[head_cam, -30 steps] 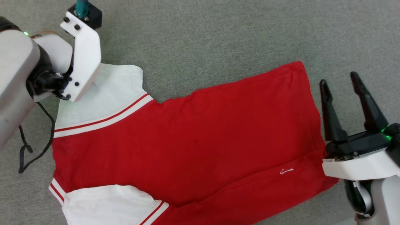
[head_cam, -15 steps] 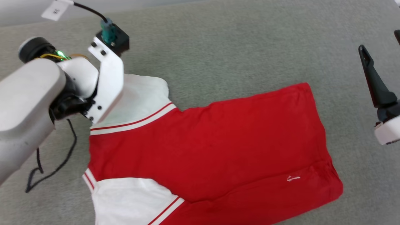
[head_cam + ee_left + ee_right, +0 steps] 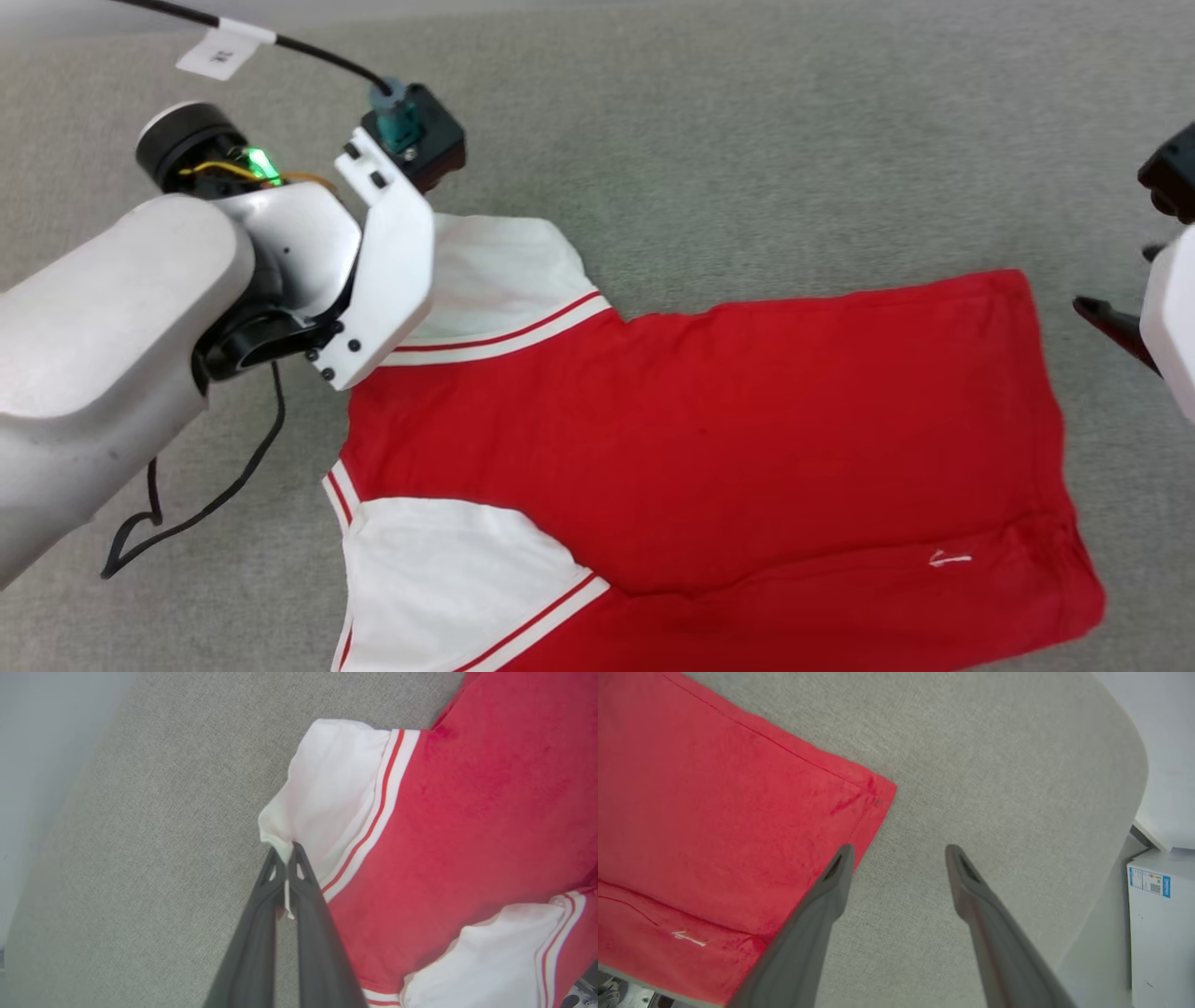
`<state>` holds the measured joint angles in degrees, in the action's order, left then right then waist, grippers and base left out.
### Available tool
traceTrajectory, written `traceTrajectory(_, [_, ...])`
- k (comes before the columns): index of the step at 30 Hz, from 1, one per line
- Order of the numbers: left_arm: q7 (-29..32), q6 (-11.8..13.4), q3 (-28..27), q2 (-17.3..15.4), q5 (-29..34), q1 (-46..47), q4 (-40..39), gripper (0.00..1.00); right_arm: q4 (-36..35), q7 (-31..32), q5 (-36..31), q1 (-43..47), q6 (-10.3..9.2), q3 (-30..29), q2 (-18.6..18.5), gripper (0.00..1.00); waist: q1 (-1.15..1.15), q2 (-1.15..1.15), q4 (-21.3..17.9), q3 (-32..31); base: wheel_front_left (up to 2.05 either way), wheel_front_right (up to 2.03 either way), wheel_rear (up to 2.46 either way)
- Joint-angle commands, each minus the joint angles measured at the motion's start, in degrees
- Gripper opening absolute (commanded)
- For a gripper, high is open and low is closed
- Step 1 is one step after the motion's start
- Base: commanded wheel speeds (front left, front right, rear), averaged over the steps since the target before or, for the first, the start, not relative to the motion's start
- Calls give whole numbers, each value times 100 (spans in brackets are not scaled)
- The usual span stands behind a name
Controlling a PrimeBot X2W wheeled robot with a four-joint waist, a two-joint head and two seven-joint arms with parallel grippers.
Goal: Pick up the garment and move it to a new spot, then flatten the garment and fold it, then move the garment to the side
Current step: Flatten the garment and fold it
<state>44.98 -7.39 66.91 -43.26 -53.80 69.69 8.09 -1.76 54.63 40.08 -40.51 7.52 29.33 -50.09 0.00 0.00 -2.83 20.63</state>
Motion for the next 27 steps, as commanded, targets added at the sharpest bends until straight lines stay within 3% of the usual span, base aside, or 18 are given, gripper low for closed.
traceTrajectory(1, [-28,4,16,17,23,46,-17,0,50,85,35,-77,-7,48,9,100,0,0,95,100,0,0,0])
traceTrajectory(7, [-133,2,32,102,73,267,-194,0,705,849,227,-558,-7,285,243,100,0,0,320,437,0,0,0])
traceTrajectory(9, [-214,1,106,146,148,430,-272,0,1176,807,183,-585,-7,261,479,100,0,0,481,698,0,0,0])
traceTrajectory(17, [-387,1,239,148,107,584,-238,0,1620,430,372,-161,-6,815,746,100,0,0,539,949,0,0,0])
traceTrajectory(18, [-402,0,256,142,99,598,-224,0,1640,349,414,-168,-6,863,752,78,0,0,526,952,0,0,0])
traceTrajectory(19, [-434,0,276,133,82,596,-202,0,1657,258,454,-195,-6,880,771,17,0,0,503,937,0,0,0])
traceTrajectory(20, [-454,0,297,132,59,591,-180,0,1652,173,472,-241,-6,914,764,0,0,0,483,910,0,0,0])
traceTrajectory(27, [-747,0,415,138,-90,378,36,0,1552,-470,688,-384,-4,1047,539,0,0,0,374,391,0,0,0])
